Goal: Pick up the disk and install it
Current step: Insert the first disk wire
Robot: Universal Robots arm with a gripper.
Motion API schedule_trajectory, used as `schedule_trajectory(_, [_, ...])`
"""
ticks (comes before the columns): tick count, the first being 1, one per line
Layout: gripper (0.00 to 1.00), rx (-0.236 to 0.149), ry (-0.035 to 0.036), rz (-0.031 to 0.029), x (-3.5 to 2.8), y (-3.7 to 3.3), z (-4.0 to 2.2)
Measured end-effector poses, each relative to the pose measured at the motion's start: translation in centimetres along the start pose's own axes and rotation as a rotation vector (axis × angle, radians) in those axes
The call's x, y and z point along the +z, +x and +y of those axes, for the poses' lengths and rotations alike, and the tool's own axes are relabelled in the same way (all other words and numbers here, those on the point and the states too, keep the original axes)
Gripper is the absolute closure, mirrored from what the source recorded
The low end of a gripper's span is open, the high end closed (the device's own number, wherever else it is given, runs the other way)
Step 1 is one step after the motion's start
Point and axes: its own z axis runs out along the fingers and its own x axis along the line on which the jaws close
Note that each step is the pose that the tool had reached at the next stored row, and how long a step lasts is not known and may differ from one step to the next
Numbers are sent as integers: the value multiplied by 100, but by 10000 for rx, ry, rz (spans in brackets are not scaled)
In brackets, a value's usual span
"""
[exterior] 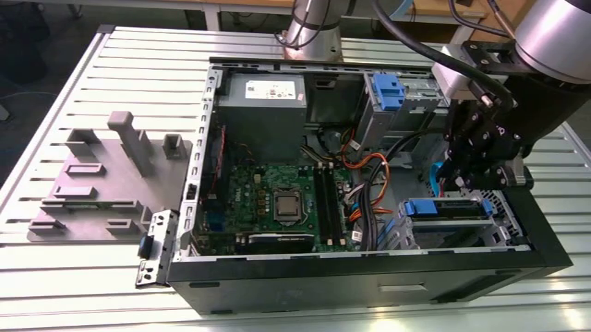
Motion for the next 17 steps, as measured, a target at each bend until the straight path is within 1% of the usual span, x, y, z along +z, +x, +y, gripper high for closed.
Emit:
schedule_trajectory(2, [77,0,0,0,0,0,1])
schedule_trajectory(3, [77,0,0,0,0,0,1])
schedule_trajectory(4, [83,0,0,0,0,0,1])
schedule_trajectory(5, [84,0,0,0,0,0,2])
schedule_trajectory(16, [83,0,0,-1,0,0,5])
schedule_trajectory(17, [77,0,0,0,0,0,5])
